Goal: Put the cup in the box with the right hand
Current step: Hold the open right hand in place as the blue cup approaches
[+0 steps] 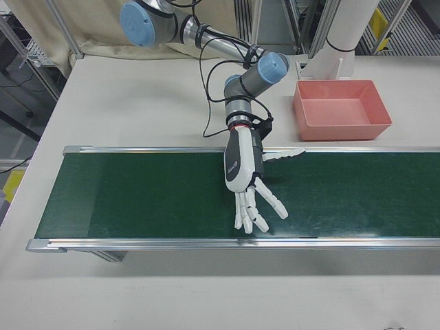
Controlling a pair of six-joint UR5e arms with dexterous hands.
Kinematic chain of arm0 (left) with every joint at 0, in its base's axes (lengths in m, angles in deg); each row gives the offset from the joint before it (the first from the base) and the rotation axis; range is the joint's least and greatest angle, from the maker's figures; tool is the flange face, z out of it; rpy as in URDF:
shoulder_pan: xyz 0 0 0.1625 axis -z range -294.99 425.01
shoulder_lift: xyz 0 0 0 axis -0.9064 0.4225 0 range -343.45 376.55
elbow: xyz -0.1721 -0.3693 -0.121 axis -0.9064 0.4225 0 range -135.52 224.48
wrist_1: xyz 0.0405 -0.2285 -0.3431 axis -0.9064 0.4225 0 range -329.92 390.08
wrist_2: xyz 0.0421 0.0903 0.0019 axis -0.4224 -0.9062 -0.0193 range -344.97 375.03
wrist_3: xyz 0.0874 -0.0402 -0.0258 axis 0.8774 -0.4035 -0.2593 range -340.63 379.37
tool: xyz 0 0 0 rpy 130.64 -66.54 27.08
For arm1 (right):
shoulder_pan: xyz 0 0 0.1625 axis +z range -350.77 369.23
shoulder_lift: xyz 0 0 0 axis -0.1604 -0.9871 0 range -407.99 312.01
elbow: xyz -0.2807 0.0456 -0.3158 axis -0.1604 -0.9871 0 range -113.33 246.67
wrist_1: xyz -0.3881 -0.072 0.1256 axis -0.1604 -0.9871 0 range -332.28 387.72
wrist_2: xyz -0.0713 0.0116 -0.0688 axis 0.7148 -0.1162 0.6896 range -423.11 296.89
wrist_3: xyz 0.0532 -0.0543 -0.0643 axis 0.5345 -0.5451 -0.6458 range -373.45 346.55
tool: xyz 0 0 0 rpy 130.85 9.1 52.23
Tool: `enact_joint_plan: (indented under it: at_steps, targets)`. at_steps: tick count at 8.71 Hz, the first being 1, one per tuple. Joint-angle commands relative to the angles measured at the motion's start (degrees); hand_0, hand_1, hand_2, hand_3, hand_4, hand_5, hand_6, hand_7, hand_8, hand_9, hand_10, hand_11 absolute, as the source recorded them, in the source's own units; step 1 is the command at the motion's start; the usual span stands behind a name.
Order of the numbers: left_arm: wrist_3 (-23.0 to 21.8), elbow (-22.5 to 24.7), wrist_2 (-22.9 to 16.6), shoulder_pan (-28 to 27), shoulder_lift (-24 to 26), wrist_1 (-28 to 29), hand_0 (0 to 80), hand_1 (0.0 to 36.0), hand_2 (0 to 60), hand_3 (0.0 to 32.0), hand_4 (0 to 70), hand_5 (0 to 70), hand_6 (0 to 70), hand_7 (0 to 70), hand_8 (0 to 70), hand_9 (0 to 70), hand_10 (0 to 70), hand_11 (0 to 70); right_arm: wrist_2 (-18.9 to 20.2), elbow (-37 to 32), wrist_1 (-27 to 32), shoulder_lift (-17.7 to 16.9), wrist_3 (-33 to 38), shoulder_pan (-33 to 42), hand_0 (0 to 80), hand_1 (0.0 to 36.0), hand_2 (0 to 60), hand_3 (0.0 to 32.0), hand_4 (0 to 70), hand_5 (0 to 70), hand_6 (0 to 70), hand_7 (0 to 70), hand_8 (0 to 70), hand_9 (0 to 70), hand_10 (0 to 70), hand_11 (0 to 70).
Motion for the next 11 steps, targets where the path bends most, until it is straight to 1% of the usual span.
enact_joint_plan:
  at_steps: [1,4,5,8,11]
  targets:
    - [0.0,0.0,0.0,0.1,0.0,0.0,0.0,0.0,0.0,0.0,0.0,0.0,0.0,0.0,0.0,0.0,0.0,0.0,-0.7,0.2,0.0,0.0,0.0,-0.8,35.2,3.1,0.0,0.0,13.8,0.0,3.6,22.7,1.1,7.4,0.0,0.0]
    - [0.0,0.0,0.0,0.0,0.0,0.0,0.0,0.0,0.0,0.0,0.0,0.0,0.0,0.0,0.0,0.0,0.0,0.0,-0.7,0.1,0.0,0.0,0.0,-0.8,35.2,2.9,0.0,0.0,15.5,0.0,3.8,24.0,1.3,7.9,0.0,0.0]
    - [0.0,0.0,0.0,0.0,0.0,0.0,0.0,0.0,0.0,0.0,0.0,0.0,0.0,0.0,0.0,0.0,0.0,0.0,-0.7,0.1,0.0,-0.1,0.0,-0.8,34.9,2.9,0.0,0.0,14.9,0.0,3.8,23.7,1.3,7.9,0.0,0.0]
    - [0.0,0.0,0.0,0.1,0.0,0.0,0.0,0.0,0.0,0.0,0.0,0.0,0.0,0.0,0.0,0.0,0.0,0.0,-0.7,-0.1,0.1,-0.3,0.0,-0.7,34.7,2.6,0.0,0.0,16.1,0.0,3.9,24.1,1.5,8.2,0.0,0.0]
    - [0.0,0.0,0.0,0.0,0.0,0.0,0.0,0.0,0.0,0.0,0.0,0.0,0.0,0.0,0.0,0.0,0.0,0.0,-0.7,0.0,0.1,-0.3,-0.1,1.2,33.4,2.5,0.0,0.0,16.8,0.0,3.7,23.6,1.2,7.7,0.0,0.0]
